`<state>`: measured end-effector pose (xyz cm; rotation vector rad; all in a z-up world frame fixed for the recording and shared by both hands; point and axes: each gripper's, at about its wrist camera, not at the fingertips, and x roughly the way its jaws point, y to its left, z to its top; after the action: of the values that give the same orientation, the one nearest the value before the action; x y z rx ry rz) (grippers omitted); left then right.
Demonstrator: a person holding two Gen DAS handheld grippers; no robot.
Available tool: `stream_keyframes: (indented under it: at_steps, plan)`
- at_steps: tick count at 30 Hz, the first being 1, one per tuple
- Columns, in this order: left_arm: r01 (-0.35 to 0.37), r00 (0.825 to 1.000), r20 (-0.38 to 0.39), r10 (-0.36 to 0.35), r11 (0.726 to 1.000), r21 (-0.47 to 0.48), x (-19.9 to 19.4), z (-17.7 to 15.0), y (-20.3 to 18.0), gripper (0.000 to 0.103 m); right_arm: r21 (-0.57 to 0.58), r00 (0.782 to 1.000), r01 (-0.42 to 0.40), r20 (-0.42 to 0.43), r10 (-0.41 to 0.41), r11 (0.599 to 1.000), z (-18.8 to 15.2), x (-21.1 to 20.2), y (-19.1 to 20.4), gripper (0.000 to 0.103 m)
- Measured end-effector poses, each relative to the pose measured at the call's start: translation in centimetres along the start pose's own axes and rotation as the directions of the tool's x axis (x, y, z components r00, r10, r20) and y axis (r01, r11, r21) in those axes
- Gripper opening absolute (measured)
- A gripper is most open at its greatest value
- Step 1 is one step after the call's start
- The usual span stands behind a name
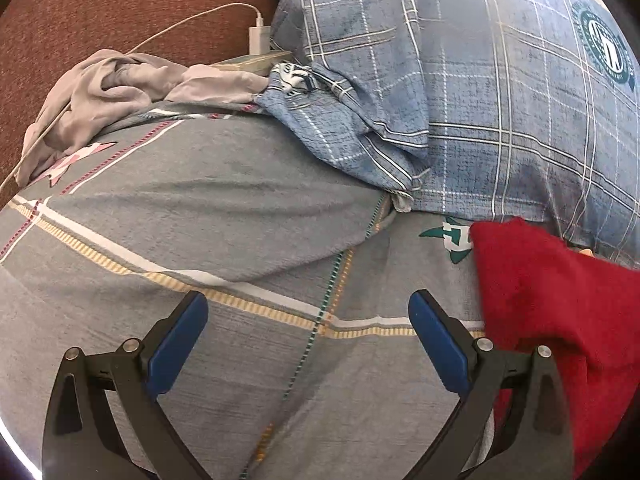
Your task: Fold small clothes
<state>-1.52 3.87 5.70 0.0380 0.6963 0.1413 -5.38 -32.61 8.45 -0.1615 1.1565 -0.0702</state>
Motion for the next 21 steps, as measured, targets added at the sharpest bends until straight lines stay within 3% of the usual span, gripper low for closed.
stream_keyframes:
  at_steps: [2,4,6,8,14,17,19,20,21]
  plan:
    - [0.008,1.000,-0.003,-0.008,1.000,0.007,0.1,0.0,-0.3,0.101,0.034,0.999,0.029,-0.018,-0.028,0.999,-0.4,1.6,-0.6,0.011]
    - [0.020,1.000,-0.001,-0.020,1.000,0.013,0.0,-0.2,-0.4,0.101,0.066,0.998,0.057,-0.014,-0.056,0.996,-0.3,1.8,0.1,0.028]
    - [0.050,0.999,0.001,-0.050,0.999,0.019,-0.1,-0.2,-0.6,0.101,0.056,0.998,0.029,0.048,-0.032,0.998,0.1,0.4,2.0,0.048]
    - [0.075,0.997,0.005,-0.075,0.997,0.029,-0.4,-0.2,-0.9,0.101,0.020,0.992,-0.022,0.126,0.019,1.000,0.3,-1.3,4.0,0.054]
    - [0.042,0.999,0.012,-0.043,0.997,0.072,-0.4,-0.2,-1.6,0.101,-0.175,0.928,-0.265,0.219,0.300,0.948,1.8,-2.2,13.6,0.054]
    - [0.023,1.000,0.020,-0.024,0.998,0.052,-0.4,0.2,-0.9,0.101,-0.218,0.898,-0.368,0.170,0.406,0.904,2.1,-1.3,17.4,0.053]
    - [0.015,1.000,0.023,-0.016,0.999,0.031,-0.4,0.3,-0.1,0.101,-0.177,0.838,-0.511,0.116,0.533,0.841,1.6,-0.9,18.9,0.053]
    - [0.012,1.000,0.024,-0.012,1.000,0.018,-0.4,0.5,0.2,0.101,-0.163,0.824,-0.537,0.107,0.556,0.828,1.5,-0.5,19.4,0.053]
    - [0.011,1.000,0.023,-0.011,1.000,0.008,-0.3,0.6,0.5,0.101,-0.164,0.833,-0.523,0.107,0.542,0.836,1.5,0.0,20.0,0.053]
